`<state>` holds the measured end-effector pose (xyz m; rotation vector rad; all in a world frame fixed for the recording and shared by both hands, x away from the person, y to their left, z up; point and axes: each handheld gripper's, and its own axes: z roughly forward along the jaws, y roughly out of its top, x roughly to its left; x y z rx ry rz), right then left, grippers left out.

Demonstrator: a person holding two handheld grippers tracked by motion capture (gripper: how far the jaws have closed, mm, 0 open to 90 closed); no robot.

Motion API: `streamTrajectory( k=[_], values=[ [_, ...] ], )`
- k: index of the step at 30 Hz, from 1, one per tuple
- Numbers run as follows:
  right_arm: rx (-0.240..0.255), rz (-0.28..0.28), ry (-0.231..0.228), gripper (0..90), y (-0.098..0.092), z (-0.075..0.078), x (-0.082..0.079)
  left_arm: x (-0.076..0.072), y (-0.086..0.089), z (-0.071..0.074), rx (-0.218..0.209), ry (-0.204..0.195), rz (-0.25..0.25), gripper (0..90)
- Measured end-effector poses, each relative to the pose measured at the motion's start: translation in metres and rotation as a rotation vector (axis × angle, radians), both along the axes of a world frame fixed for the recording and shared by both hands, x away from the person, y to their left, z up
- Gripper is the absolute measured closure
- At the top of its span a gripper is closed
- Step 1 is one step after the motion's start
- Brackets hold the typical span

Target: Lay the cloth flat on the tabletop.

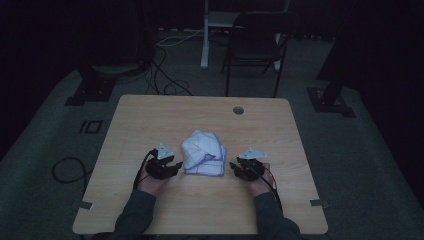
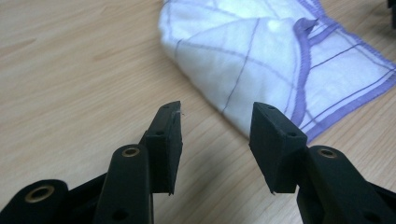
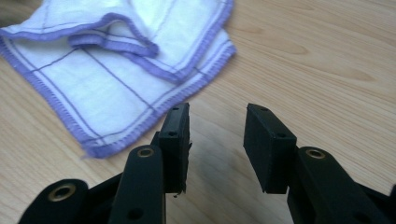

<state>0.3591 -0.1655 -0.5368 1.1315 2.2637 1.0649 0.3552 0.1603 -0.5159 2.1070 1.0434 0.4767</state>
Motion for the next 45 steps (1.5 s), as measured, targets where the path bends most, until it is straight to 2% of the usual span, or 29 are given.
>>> streamTrajectory(
  k=[2,14,19,21,29,37,44,45],
  values=[
    [0.0,0.01,-0.003,60.4,0.004,-0.001,-0.001,0.002,-0.004,0.002,-0.005,-0.003,-0.012,54.4],
    [-0.018,0.062,-0.006,58.7,0.022,-0.004,-0.008,0.016,-0.03,0.009,0.027,-0.029,-0.097,54.4],
    [-0.007,0.074,-0.021,62.9,0.026,-0.003,-0.01,0.021,-0.038,0.011,0.037,-0.031,-0.123,55.6],
    [0.0,0.084,-0.032,69.2,0.029,-0.003,-0.012,0.024,-0.046,0.013,0.046,-0.038,-0.141,56.3],
    [-0.014,0.11,-0.015,75.9,0.035,-0.008,-0.016,0.032,-0.065,0.013,0.081,-0.046,-0.185,57.9],
    [-0.02,0.116,-0.007,75.5,0.036,-0.01,-0.016,0.042,-0.081,0.02,0.104,-0.068,-0.218,57.8],
    [-0.007,0.119,0.007,75.3,0.033,-0.01,-0.014,0.051,-0.093,0.017,0.13,-0.055,-0.249,57.5],
    [-0.006,0.119,0.008,75.4,0.033,-0.01,-0.015,0.053,-0.098,0.015,0.143,-0.053,-0.27,57.5]
  ],
)
